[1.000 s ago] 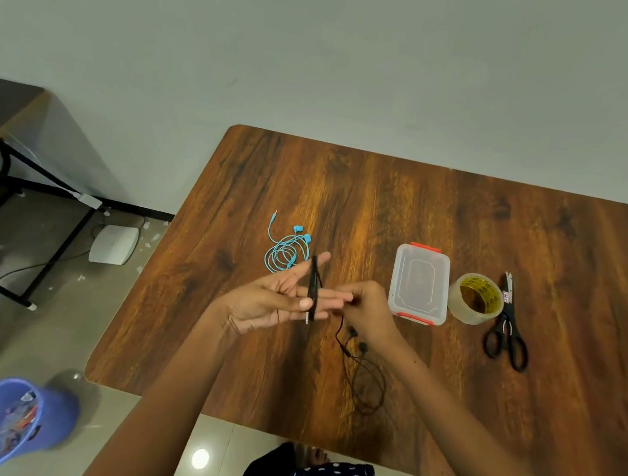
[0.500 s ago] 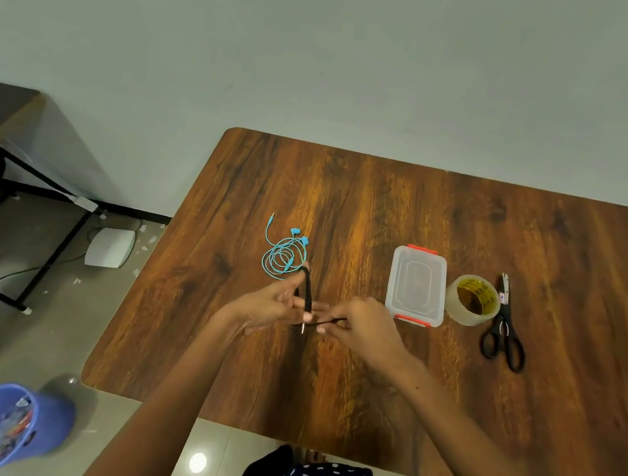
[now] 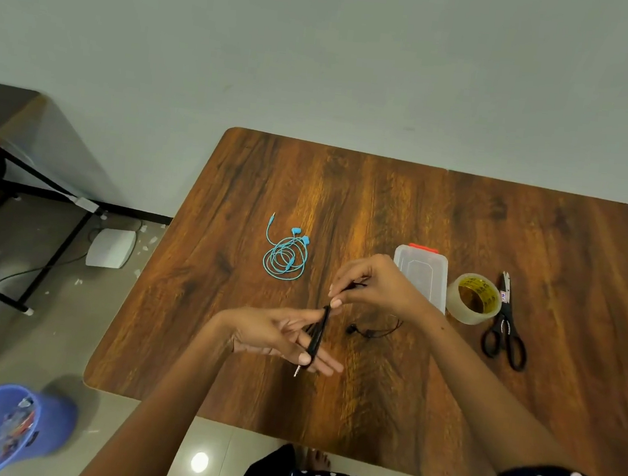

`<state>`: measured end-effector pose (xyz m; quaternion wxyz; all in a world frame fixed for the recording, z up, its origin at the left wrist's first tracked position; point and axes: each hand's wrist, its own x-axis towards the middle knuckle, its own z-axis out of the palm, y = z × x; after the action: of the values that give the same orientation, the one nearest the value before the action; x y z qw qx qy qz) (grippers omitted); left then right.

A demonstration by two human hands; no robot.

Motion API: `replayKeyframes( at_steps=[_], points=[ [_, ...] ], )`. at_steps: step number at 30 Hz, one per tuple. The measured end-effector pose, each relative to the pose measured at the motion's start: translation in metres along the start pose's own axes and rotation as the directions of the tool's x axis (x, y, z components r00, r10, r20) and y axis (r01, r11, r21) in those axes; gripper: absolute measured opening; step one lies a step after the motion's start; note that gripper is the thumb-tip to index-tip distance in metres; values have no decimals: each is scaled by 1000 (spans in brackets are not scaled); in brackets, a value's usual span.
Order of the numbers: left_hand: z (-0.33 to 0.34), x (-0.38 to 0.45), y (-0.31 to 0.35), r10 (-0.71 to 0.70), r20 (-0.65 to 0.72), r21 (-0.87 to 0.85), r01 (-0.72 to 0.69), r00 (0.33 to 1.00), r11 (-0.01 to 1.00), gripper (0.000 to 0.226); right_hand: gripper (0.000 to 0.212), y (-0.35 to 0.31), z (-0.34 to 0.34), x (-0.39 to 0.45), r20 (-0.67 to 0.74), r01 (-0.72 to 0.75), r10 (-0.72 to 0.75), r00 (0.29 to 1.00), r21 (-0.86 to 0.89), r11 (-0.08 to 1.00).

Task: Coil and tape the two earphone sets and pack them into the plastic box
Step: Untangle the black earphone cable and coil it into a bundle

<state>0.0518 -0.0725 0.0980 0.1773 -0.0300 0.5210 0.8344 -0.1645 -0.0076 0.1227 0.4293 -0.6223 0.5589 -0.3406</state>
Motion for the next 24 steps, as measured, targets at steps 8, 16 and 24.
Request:
replayKeyframes(
  at_steps=[8,16,24],
  points=[
    [4,1,9,270,33,-255,-253,962,933,77,26,17,27,-2,-92,-118,233,968,655,746],
    [-4,2,9,221,-270,-228,-286,937,931,80,24,17,58,-13,-109,-162,362,926,751,640],
    [-17,8,0,205,-471,-203,-331,858,922,91,17,14,73,-22,-187,-214,309,933,404,890]
  ],
)
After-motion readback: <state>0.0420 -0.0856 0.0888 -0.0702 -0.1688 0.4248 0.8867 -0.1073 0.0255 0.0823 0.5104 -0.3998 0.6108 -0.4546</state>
